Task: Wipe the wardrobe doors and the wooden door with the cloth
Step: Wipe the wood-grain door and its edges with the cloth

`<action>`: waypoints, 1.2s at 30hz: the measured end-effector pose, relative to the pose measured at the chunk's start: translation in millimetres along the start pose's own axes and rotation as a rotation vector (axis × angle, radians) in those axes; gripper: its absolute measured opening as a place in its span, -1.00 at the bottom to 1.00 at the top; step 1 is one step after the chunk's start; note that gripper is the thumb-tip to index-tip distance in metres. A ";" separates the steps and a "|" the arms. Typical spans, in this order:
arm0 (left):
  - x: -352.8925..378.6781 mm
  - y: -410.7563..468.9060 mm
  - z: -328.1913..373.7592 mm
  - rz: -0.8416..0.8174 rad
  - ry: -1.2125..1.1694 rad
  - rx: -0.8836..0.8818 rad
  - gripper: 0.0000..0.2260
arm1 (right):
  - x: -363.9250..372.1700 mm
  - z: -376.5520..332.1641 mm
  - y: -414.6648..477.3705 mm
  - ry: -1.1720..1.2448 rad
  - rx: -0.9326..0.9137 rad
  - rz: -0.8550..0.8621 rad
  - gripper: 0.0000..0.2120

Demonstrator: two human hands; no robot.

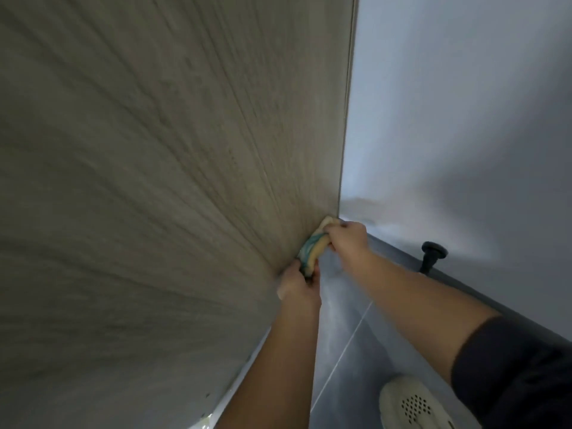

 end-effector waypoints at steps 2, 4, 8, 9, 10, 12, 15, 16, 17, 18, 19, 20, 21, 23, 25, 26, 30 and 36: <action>16.4 -24.8 15.3 0.042 -0.222 -0.119 -0.79 | -13.2 -24.0 -20.6 0.071 -0.065 0.010 -0.85; 30.4 -62.3 32.7 -0.010 -0.227 -0.101 -0.80 | -29.1 -52.6 -48.2 0.146 -0.150 0.000 -0.81; 50.0 -121.1 66.4 -0.185 -0.234 -0.040 -0.83 | -60.4 -115.7 -101.4 0.352 -0.284 -0.006 -0.83; 55.3 -139.0 77.1 -0.223 -0.244 -0.026 -0.82 | -68.0 -131.4 -118.7 0.390 -0.317 -0.021 -0.84; 60.7 -155.1 84.8 -0.261 -0.247 -0.004 -0.82 | -75.5 -145.9 -133.1 0.429 -0.350 -0.030 -0.85; 64.9 -193.2 100.5 -0.337 -0.276 0.037 -0.82 | -89.1 -173.5 -166.4 0.504 -0.428 -0.062 -0.85; 66.9 -232.6 116.1 -0.428 -0.327 0.113 -0.85 | -101.7 -203.0 -202.8 0.592 -0.536 -0.139 -0.86; 65.5 -242.0 119.4 -0.446 -0.344 0.148 -0.85 | -103.1 -209.4 -210.7 0.613 -0.567 -0.167 -0.87; 65.2 -249.2 122.0 -0.460 -0.356 0.188 -0.85 | -106.1 -215.9 -218.5 0.638 -0.599 -0.207 -0.89; 65.7 -254.4 122.6 -0.474 -0.363 0.236 -0.85 | -108.7 -220.4 -223.5 0.667 -0.631 -0.256 -0.92; 65.6 -257.0 121.3 -0.482 -0.357 0.296 -0.85 | -111.1 -223.2 -227.8 0.695 -0.656 -0.309 -0.94; 65.6 -256.7 117.1 -0.491 -0.341 0.361 -0.85 | -113.2 -223.4 -227.5 0.715 -0.679 -0.353 -0.95; 65.8 -251.5 109.3 -0.493 -0.315 0.420 -0.84 | -115.4 -221.7 -224.5 0.728 -0.690 -0.387 -0.95; 64.3 -234.7 89.7 -0.459 -0.259 0.468 -0.85 | -116.2 -203.9 -208.7 0.754 -0.639 -0.406 -0.93; 61.4 -201.3 67.0 -0.383 -0.202 0.396 -0.86 | -110.0 -166.4 -177.3 0.763 -0.486 -0.372 -0.92; 62.1 -175.8 53.1 -0.319 -0.174 0.337 -0.87 | -104.3 -141.4 -149.7 0.756 -0.370 -0.343 -0.93; 38.6 -84.7 11.5 -0.034 -0.097 0.102 -0.90 | -72.6 -42.0 -67.9 0.581 0.156 -0.223 -0.98; 25.1 36.5 -26.0 0.155 -0.015 -0.034 -0.69 | -15.8 35.1 34.9 0.343 0.332 -0.080 -0.93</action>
Point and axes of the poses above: each hand's wrist, its own y-axis towards the middle knuckle, its own x-axis out of the palm, z = x × y, the point moved 1 cm from there along y, towards the middle knuckle, and after that the axes turned 7 degrees about -y, right-handed, at the moved point
